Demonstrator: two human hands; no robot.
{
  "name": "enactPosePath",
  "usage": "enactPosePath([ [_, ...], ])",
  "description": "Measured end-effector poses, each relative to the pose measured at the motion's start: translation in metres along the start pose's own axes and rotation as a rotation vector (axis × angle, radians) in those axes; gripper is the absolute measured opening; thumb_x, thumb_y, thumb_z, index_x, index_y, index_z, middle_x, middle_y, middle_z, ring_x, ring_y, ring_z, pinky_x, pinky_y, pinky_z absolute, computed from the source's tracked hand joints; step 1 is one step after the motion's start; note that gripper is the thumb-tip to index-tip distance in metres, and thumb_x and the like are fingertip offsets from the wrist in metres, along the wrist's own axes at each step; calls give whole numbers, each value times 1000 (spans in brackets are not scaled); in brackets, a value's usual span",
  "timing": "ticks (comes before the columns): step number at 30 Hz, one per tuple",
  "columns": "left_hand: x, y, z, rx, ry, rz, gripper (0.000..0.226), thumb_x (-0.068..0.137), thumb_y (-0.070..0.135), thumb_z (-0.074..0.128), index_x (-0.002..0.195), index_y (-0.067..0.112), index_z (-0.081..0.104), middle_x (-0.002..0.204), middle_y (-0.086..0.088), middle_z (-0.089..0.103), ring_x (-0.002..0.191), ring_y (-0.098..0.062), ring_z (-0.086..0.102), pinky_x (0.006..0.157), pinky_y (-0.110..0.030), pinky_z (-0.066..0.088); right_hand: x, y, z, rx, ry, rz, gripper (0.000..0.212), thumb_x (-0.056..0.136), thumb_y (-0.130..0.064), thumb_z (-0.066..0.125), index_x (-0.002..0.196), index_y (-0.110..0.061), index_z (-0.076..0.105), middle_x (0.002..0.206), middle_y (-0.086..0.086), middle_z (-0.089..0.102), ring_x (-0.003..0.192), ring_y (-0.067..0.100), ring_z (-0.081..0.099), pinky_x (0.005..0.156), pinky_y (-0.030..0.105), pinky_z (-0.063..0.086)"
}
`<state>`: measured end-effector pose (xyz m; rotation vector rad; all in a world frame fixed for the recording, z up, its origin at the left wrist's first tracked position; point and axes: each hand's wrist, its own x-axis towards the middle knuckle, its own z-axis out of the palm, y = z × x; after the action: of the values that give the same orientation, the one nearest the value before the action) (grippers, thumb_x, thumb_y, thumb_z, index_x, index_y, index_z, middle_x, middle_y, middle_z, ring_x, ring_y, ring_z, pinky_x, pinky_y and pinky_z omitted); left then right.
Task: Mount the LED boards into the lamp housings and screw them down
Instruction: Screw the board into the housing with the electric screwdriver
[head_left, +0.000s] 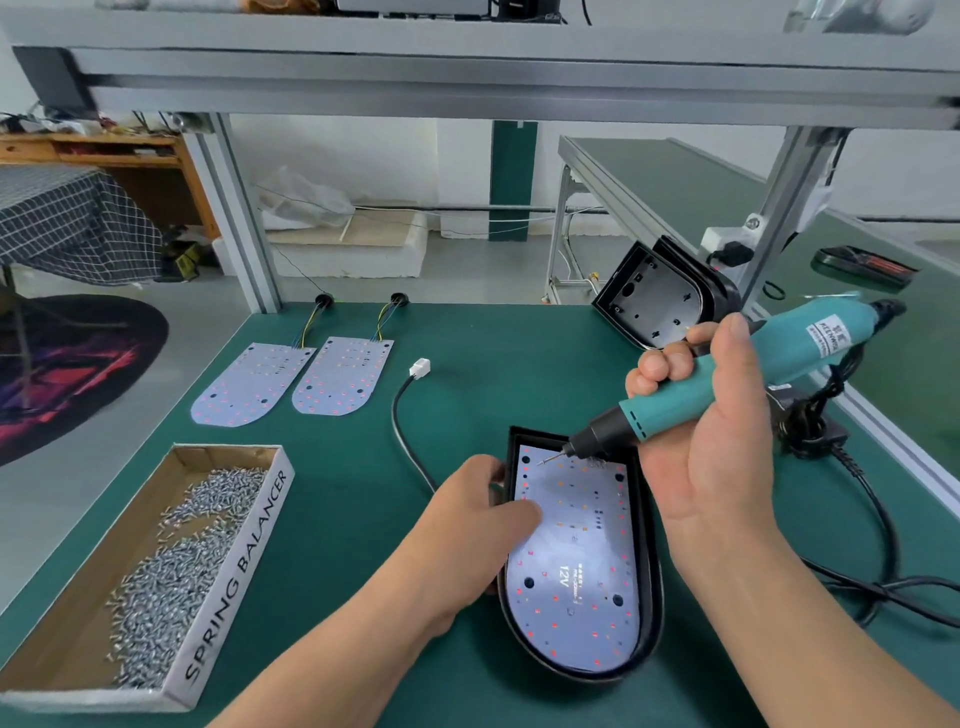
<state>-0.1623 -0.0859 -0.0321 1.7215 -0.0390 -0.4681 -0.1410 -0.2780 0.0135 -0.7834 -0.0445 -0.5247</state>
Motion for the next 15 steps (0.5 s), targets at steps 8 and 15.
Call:
enactPosePath([
  [8,-3,2,4,54,13,20,35,76,32,61,110,24,61,79,-9,70,67,-19,55,65,-36,41,-5,4,3,-73,-53,-4,25,106,-34,61,87,-19,55,75,-1,45,68,18,50,67,27,48],
  [15,-2,2,3,61,11,26,35,76,32,61,110,23,61,98,-20,73,70,-21,59,67,-40,45,-7,5,4,-111,-95,-2,22,105,-30,60,87,-20,52,75,0,43,67,19,48,66,27,47],
])
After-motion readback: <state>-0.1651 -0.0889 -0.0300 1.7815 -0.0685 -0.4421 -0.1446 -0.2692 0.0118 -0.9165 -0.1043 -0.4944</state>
